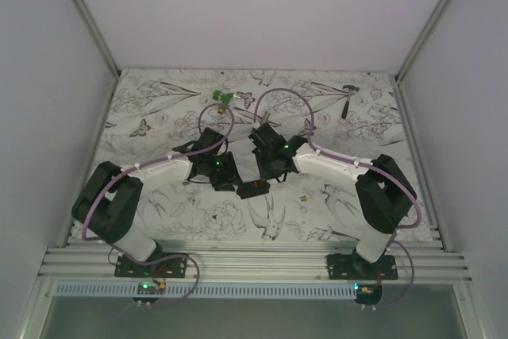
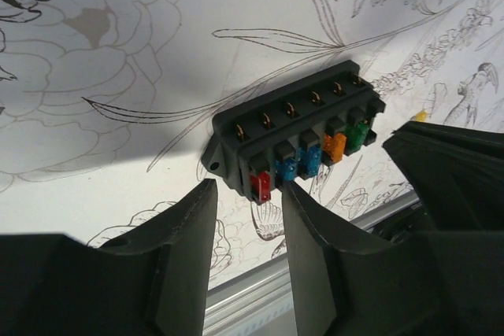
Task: Snap on the fuse box
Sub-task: Install the fuse at the fuse box base.
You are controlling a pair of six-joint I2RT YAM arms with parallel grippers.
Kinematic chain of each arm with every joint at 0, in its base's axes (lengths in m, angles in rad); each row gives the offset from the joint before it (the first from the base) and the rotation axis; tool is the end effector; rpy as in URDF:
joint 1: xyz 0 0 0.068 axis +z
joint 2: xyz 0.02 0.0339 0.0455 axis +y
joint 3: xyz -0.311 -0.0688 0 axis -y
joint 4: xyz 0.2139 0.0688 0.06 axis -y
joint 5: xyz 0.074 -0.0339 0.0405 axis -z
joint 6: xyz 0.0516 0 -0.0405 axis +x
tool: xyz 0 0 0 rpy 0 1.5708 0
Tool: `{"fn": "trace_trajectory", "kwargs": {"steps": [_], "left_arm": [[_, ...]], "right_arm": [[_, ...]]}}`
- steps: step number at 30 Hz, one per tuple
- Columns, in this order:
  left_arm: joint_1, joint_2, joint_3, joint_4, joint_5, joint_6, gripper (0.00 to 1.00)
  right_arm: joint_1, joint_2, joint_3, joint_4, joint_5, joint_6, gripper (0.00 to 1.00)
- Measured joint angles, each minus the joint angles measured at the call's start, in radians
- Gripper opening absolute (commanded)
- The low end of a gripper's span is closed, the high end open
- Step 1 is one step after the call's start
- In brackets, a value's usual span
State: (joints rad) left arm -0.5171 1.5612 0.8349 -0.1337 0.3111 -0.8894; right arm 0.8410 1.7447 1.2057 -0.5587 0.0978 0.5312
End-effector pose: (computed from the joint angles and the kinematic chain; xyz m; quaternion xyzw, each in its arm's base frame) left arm 0.2505 -0.1606 0.2340 -0.1184 0.9202 -0.3331 0.1683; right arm 0.2340 0.2540 0.2499 -0.1385 0.9611 0.1115 0.2112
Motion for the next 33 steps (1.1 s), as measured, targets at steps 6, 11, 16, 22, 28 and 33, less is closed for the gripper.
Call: {"fn": "trace_trajectory", "kwargs": {"steps": [6, 11, 16, 22, 28, 33], "left_arm": [[0.0, 0.032, 0.004, -0.009, 0.0, 0.008, 0.38], [0.0, 0.048, 0.019, -0.014, 0.001, 0.013, 0.35], [0.0, 0.063, 0.028, -0.018, 0.001, 0.018, 0.33], [0.0, 0.067, 0.032, -0.02, 0.005, 0.019, 0.32], [0.0, 0.067, 0.032, -0.019, 0.006, 0.018, 0.32], [0.0, 0.067, 0.032, -0.019, 0.007, 0.018, 0.31]], "right_arm": [[-0.019, 0.016, 0.0, 0.026, -0.018, 0.002, 0.16], [-0.028, 0.04, 0.0, 0.032, -0.047, 0.004, 0.15], [-0.028, 0.041, 0.0, 0.032, -0.067, 0.005, 0.14], [-0.028, 0.04, 0.0, 0.032, -0.071, 0.006, 0.14], [-0.028, 0.034, 0.0, 0.032, -0.078, 0.007, 0.13], [-0.028, 0.034, 0.002, 0.032, -0.087, 0.007, 0.13]]}}
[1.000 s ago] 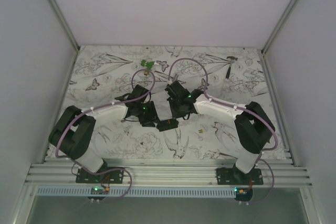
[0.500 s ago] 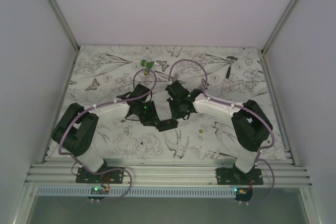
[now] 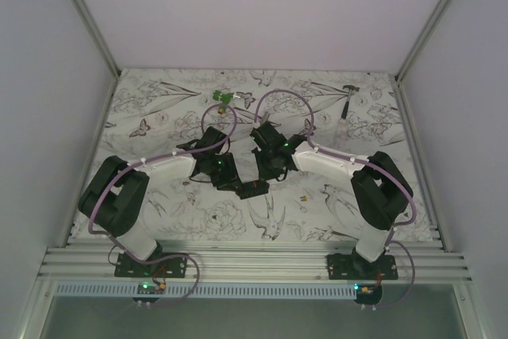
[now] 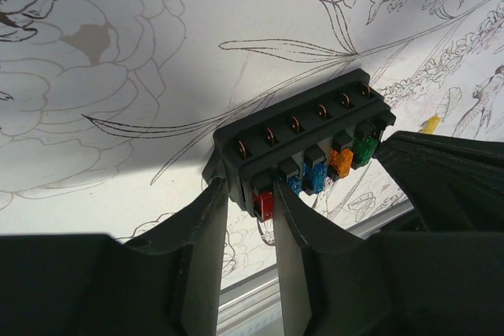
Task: Snap on the fuse box
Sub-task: Install the fuse at the fuse box base.
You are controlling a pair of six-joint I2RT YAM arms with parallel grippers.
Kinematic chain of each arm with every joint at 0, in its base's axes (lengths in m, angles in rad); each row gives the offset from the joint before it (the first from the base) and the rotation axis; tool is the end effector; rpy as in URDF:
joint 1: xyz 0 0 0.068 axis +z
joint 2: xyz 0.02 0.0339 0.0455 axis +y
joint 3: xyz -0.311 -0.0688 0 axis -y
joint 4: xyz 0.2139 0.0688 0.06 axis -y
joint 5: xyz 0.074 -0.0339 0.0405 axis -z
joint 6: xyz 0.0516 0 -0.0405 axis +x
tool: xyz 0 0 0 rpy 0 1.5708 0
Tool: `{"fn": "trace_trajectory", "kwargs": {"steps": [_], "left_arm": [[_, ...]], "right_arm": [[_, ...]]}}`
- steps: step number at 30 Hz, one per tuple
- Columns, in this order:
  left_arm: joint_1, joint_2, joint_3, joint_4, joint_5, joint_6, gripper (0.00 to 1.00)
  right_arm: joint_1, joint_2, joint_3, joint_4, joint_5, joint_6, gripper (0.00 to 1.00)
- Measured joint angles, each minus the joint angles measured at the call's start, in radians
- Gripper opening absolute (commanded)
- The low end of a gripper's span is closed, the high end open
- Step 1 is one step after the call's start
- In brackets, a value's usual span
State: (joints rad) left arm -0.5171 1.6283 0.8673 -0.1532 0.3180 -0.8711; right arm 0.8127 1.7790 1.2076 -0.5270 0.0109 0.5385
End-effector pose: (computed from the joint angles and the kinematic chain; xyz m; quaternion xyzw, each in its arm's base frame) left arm 0.2608 -0.1669 0.2225 -0.1143 0.9290 -0.3189 0.1488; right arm 0.2437 0.2565 0.2407 -0.1316 0.9633 0.1422 0.1859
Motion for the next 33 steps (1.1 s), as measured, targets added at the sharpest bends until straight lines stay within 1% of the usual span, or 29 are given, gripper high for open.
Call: {"fn": "trace_trajectory", "kwargs": {"steps": [7, 14, 20, 33], "left_arm": [[0.0, 0.002, 0.002, -0.001, 0.002, 0.0, 0.31], [0.0, 0.002, 0.002, -0.001, 0.002, 0.0, 0.31], [0.0, 0.01, 0.006, -0.004, 0.006, 0.001, 0.29], [0.0, 0.014, 0.011, -0.006, 0.013, 0.012, 0.26]], "right_arm": [[0.0, 0.002, 0.0, 0.0, -0.003, 0.0, 0.11], [0.0, 0.018, 0.011, 0.0, -0.027, 0.0, 0.04], [-0.002, 0.053, 0.052, -0.019, -0.036, 0.0, 0.01], [-0.005, 0.084, 0.078, -0.046, -0.026, 0.0, 0.0]]}}
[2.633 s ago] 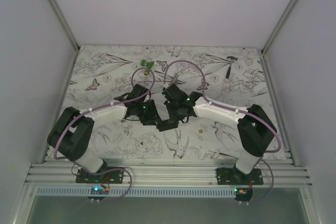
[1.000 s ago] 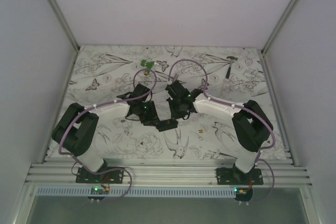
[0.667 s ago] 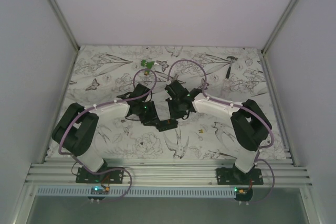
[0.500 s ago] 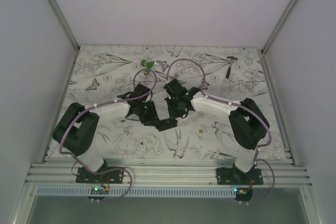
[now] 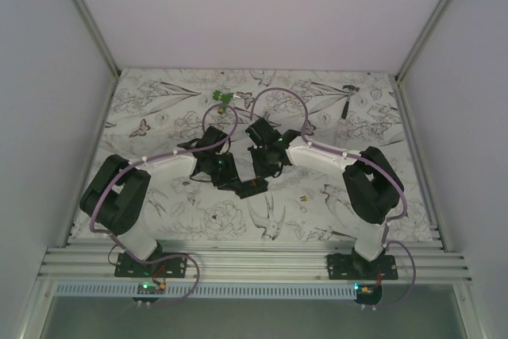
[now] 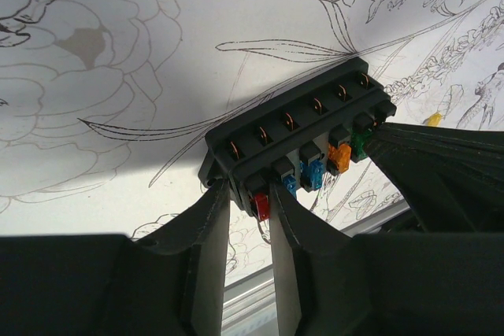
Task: Snap on the fuse box
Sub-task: Install the fuse at the fuse box base.
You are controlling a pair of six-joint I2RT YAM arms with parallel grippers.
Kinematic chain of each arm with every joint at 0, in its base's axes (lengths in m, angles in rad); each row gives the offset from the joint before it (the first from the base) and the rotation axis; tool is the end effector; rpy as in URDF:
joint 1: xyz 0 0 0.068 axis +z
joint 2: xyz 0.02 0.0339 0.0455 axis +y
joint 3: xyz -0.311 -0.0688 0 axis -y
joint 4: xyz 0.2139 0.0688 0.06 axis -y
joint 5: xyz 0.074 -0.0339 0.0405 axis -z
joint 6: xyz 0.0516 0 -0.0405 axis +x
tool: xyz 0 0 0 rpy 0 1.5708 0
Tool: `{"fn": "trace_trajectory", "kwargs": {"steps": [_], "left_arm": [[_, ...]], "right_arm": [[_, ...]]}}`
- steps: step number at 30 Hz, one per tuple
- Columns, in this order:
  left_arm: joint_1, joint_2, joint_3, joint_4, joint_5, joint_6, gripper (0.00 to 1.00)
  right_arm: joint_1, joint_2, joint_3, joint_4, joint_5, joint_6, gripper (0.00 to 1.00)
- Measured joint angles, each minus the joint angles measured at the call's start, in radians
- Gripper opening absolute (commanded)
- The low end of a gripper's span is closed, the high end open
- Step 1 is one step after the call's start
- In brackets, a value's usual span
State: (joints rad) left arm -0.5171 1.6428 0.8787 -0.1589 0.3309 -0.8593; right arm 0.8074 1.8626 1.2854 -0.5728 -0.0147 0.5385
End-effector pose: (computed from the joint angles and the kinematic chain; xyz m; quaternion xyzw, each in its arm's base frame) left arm 0.2633 -0.1690 0.2211 -0.1076 0.9303 -0.3200 0.1433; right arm 0.2572 0.2698 0.2303 -0.1326 0.9689 0.1358 0.1588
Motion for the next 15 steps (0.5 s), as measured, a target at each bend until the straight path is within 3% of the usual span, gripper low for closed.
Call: {"fn": "trace_trajectory", "kwargs": {"steps": [15], "left_arm": [[0.001, 0.0, 0.0, 0.003, 0.0, -0.001, 0.25]], "right_arm": [[-0.005, 0.024, 0.012, -0.014, 0.021, -0.003, 0.0]]}}
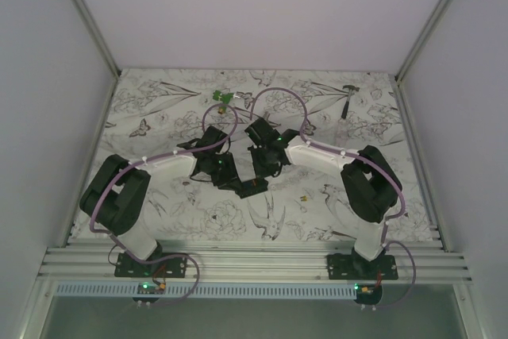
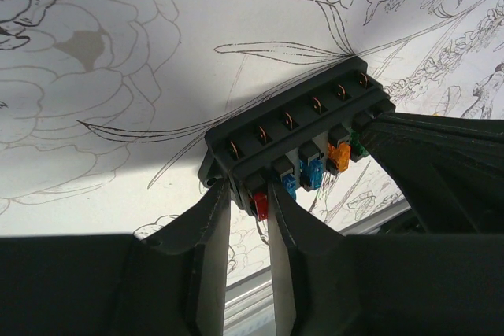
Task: Snap on the fuse box
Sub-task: Install the fuse at the fuse box base.
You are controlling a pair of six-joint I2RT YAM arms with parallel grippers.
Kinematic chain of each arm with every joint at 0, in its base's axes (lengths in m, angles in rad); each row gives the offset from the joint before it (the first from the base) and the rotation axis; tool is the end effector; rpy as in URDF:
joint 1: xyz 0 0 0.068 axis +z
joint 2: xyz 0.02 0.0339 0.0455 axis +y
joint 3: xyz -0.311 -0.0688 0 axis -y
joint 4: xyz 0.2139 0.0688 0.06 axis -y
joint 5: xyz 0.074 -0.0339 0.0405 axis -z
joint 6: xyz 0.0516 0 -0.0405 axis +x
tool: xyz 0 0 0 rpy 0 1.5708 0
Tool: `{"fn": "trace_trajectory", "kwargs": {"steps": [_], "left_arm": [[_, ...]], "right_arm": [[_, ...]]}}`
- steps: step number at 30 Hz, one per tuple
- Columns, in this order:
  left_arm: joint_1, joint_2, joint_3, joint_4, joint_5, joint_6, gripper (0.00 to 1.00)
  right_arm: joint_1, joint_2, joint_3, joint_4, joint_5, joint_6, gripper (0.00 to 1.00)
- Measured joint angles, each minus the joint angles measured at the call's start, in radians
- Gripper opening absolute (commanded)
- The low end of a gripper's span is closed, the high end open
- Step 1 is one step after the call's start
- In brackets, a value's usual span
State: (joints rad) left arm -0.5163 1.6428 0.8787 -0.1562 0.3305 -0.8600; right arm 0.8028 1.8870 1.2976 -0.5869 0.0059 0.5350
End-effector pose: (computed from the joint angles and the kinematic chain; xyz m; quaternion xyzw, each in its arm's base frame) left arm 0.2637 -0.1689 0.2213 -0.1080 0.9299 -0.3206 0.1445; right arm 0.2615 0.2703 0.2241 -0.1303 0.9719 0.1193 0.1555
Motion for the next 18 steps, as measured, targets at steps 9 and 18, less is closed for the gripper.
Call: {"fn": "trace_trajectory", "kwargs": {"steps": [9, 18], "left_arm": [[0.0, 0.0, 0.0, 0.0, 0.0, 0.0, 0.25], [0.001, 0.0, 0.0, 0.0, 0.001, 0.0, 0.26]], "right_arm": [[-0.005, -0.002, -0.005, 0.005, -0.006, -0.001, 0.0], [0.002, 0.007, 0.013, -0.008, -0.002, -0.012, 0.02]]}}
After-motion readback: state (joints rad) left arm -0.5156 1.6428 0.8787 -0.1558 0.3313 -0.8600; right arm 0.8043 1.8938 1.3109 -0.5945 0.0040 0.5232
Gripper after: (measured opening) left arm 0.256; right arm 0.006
